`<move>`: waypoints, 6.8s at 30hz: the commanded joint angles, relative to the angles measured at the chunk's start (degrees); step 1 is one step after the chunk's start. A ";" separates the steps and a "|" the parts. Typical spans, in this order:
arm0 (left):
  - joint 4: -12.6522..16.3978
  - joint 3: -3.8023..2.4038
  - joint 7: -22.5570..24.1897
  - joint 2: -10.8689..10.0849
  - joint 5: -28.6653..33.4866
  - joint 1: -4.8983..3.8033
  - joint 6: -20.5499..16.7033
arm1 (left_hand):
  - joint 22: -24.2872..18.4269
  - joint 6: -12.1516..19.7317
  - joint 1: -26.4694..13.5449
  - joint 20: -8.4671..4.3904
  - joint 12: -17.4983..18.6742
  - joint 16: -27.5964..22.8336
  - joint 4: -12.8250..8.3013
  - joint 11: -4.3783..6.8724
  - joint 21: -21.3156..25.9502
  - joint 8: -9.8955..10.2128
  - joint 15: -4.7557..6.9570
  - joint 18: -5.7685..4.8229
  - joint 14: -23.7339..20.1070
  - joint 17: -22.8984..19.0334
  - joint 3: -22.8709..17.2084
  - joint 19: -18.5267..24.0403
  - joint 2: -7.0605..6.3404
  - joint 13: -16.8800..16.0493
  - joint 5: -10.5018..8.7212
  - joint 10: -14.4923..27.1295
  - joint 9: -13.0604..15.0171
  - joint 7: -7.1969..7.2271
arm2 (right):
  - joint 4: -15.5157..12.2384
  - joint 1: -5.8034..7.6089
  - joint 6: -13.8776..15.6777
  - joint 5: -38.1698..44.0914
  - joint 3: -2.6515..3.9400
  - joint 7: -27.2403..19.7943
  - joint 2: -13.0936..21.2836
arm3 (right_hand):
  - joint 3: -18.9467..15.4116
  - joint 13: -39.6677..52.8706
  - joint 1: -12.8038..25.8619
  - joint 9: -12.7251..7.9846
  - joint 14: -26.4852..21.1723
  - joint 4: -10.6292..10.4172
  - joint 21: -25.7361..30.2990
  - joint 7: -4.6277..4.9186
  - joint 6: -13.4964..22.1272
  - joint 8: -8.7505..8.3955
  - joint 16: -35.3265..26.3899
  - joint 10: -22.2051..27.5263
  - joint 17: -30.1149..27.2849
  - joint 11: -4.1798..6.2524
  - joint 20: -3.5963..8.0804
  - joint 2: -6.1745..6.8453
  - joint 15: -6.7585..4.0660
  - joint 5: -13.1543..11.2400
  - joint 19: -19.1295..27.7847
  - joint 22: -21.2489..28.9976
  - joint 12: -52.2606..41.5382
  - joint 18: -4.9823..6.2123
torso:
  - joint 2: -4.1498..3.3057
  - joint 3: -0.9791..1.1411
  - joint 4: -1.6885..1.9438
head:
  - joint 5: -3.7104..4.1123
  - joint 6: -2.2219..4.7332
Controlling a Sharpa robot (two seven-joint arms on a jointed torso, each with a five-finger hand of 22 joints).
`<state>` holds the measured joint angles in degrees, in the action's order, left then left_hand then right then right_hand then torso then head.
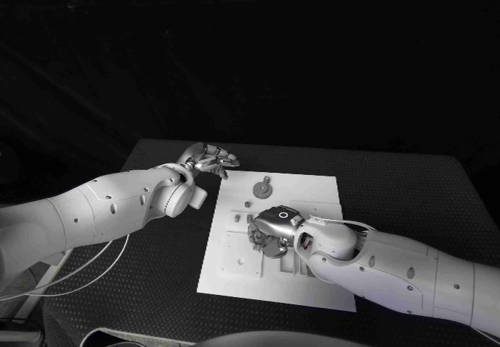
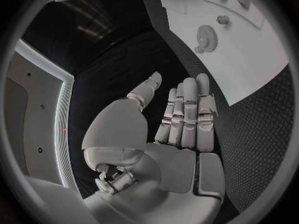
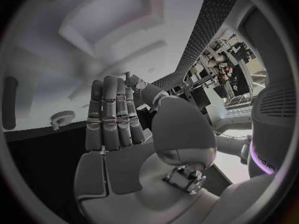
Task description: Assemble the parts on the task board
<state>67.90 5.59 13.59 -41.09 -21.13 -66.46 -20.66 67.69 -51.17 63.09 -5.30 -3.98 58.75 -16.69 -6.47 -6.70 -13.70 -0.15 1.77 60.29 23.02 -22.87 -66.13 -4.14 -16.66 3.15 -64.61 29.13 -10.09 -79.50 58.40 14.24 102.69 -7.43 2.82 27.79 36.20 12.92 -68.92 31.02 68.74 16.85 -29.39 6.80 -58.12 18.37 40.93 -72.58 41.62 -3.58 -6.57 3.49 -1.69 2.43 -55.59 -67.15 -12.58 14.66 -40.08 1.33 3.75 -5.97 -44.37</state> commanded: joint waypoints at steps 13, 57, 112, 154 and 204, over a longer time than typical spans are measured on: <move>0.13 -0.04 0.22 0.05 0.28 -0.16 0.71 | -0.06 0.13 -0.08 0.00 -0.01 -0.37 0.13 -0.23 0.25 -0.21 -0.20 1.00 -0.25 0.09 -0.09 0.24 0.44 0.04 -0.19 0.26 -0.07 0.03 | -0.47 -0.13 -2.25 -0.28 -0.10 -0.27 -0.46 | 0.21 0.08 0.50 0.11 0.04 -0.04 0.26 -0.12 -0.24 0.16 -0.27 -0.10 0.14 -0.13 -0.15 0.13 -0.24 0.35 -0.26 -0.08 0.34 0.34 | 0.01 -0.01 0.04 | -0.12 -0.29; 0.10 -0.04 0.71 -0.51 0.28 -0.18 2.94 | -0.05 0.19 -0.02 0.06 0.02 -0.51 0.08 -0.30 0.42 -0.27 -0.28 1.00 -0.35 0.20 -0.04 0.32 0.37 0.10 -0.24 0.49 -0.13 0.00 | -5.92 0.56 6.61 -2.75 2.19 1.23 5.90 | -3.64 -2.70 1.79 -2.23 -2.82 -0.31 -1.18 3.33 7.89 -3.99 3.62 8.28 4.34 -3.66 -0.60 5.64 2.54 0.34 0.97 -3.84 6.85 0.34 | 0.00 0.04 -0.22 | 0.03 0.60; -0.24 -0.03 1.66 -0.69 1.45 -0.15 3.60 | 0.05 -0.09 0.13 0.06 0.00 -0.74 0.11 -0.27 0.79 -0.58 -0.25 0.85 -0.67 0.49 0.32 0.50 0.48 0.11 -0.24 0.19 -0.21 0.16 | -3.77 3.23 -5.68 -0.93 4.03 0.93 13.32 | -2.02 -4.30 4.19 -2.18 -4.32 -0.79 -0.95 2.22 5.73 -1.59 6.41 6.48 4.33 -3.30 -0.31 5.42 2.23 0.34 0.85 -5.56 6.67 0.34 | -0.09 0.08 -0.46 | 1.24 1.41; -0.39 -0.03 1.62 -0.61 1.48 -0.15 3.73 | 0.07 -0.02 0.07 0.07 0.02 -0.75 0.13 -0.30 0.83 -0.57 -0.28 0.87 -0.66 0.56 0.34 0.47 0.68 0.14 -0.24 0.28 -0.25 0.13 | -3.74 2.46 1.47 1.80 3.81 1.90 12.70 | -2.12 -2.59 -0.14 -1.28 -1.25 -0.01 -1.81 0.15 0.76 0.91 8.50 0.30 4.22 -0.74 1.12 -1.09 -0.20 0.35 -2.19 -6.51 4.17 0.34 | -0.05 0.05 -0.55 | 1.06 1.00; -1.91 -0.04 1.50 0.59 1.73 -0.18 3.75 | 0.10 -0.04 0.21 0.08 -0.01 -0.78 0.08 -0.29 0.91 -0.63 -0.28 0.89 -0.67 0.66 0.35 0.45 0.67 0.16 -0.24 0.28 -0.29 0.14 | -6.20 -1.13 -0.13 -0.10 1.39 -0.99 -0.16 | -2.08 -2.33 -0.22 -1.23 -0.89 0.00 -1.89 0.07 0.50 0.91 8.70 0.01 4.17 -0.55 1.37 -1.17 -0.41 0.35 -2.69 -6.67 4.19 0.34 | -0.09 0.04 -0.48 | -2.96 -0.08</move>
<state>65.98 5.60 14.57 -40.70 -19.79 -66.53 -17.56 67.70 -51.34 63.32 -5.10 -3.98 58.31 -16.69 -6.49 -6.04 -14.25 -0.34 1.82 60.09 23.61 -22.87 -65.93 -3.91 -16.56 3.15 -64.58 28.93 -9.87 -85.78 57.40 14.84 101.23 -6.08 2.44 27.91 34.31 10.52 -69.02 29.74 67.84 16.84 -31.06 6.78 -57.33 19.17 49.44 -72.16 45.77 -3.98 -5.13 2.80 -1.82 2.65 -57.85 -73.73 -8.10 14.53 -40.16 1.29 3.25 -8.66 -44.27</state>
